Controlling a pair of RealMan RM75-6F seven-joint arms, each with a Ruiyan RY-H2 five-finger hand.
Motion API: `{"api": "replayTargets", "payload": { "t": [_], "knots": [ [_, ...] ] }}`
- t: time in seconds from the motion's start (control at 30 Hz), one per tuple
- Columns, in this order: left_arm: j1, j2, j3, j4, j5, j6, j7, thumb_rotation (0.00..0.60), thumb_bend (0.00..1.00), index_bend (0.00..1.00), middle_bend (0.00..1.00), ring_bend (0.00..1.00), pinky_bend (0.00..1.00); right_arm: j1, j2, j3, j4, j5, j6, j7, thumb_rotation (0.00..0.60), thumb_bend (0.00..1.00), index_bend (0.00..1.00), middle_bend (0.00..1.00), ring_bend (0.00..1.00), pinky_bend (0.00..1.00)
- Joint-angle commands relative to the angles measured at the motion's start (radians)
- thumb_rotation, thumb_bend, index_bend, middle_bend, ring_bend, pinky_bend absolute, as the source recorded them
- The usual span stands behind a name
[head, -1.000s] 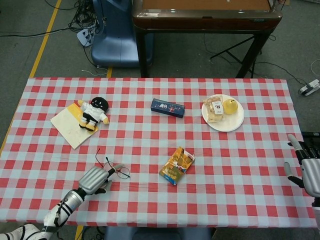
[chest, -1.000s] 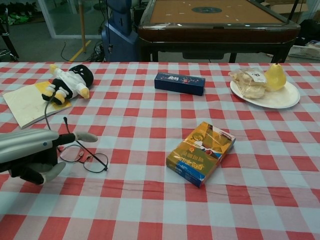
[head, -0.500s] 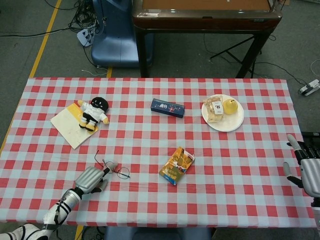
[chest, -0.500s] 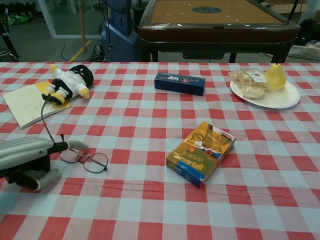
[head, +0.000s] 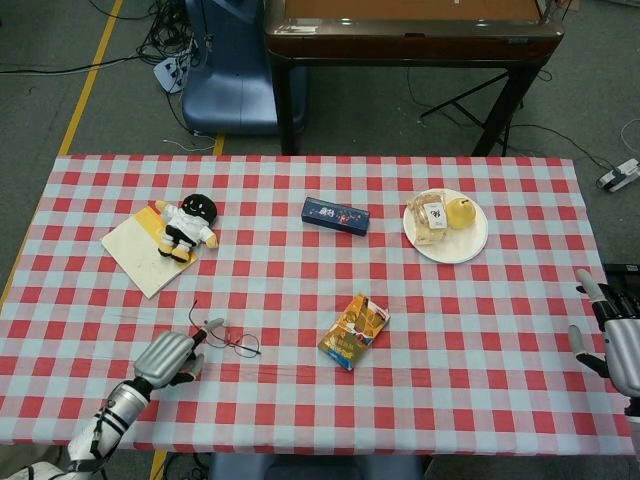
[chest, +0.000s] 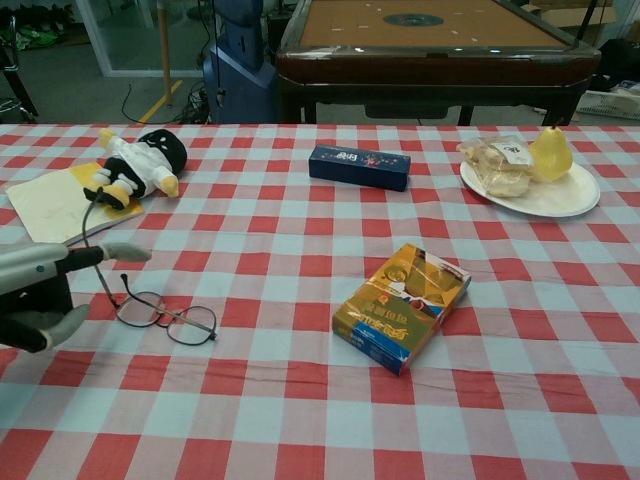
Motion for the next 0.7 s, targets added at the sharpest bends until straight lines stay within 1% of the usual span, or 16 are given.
{"api": "replayTargets", "payload": {
  "t": [0.03,0.23,0.37,0.47,0.6,0.7],
  "knots": [
    [0.034,0.059,0.005,-0.050,0.027,0.058,-0.021,0.600,0.66,0.09,1.00,0.98,0.97,0.001,0.000,0.001,0.001,0.000,0.000,0.000,0.600,0.44,0.01,0.24,0.15,0.18],
    [0.070,0.141,-0.006,-0.112,0.074,0.158,-0.068,0.600,0.66,0.09,1.00,0.98,0.97,0.008,-0.002,0.002,-0.002,-0.004,-0.008,-0.004,0.600,0.44,0.01,0.24,0.15,0.18],
    [0.083,0.165,-0.026,-0.123,0.051,0.180,-0.078,0.600,0.66,0.09,1.00,0.98,0.97,0.012,-0.005,0.003,-0.004,-0.006,-0.011,-0.007,0.600,0.44,0.01,0.24,0.15,0.18],
    [0.087,0.161,-0.044,-0.111,-0.006,0.159,-0.069,0.600,0.66,0.09,1.00,0.98,0.97,0.013,-0.006,0.003,-0.003,-0.006,-0.012,-0.007,0.600,0.44,0.01,0.24,0.15,0.18],
    [0.080,0.141,-0.055,-0.091,-0.104,0.094,0.014,0.600,0.66,0.09,1.00,0.97,0.97,0.011,-0.006,0.004,-0.001,-0.008,-0.007,-0.005,0.600,0.44,0.01,0.24,0.15,0.18],
    [0.077,0.114,-0.065,-0.078,-0.142,0.073,0.041,0.600,0.66,0.08,1.00,0.97,0.97,0.011,-0.004,0.003,-0.002,-0.007,-0.008,-0.006,0.600,0.44,0.01,0.24,0.15,0.18]
  ]
}}
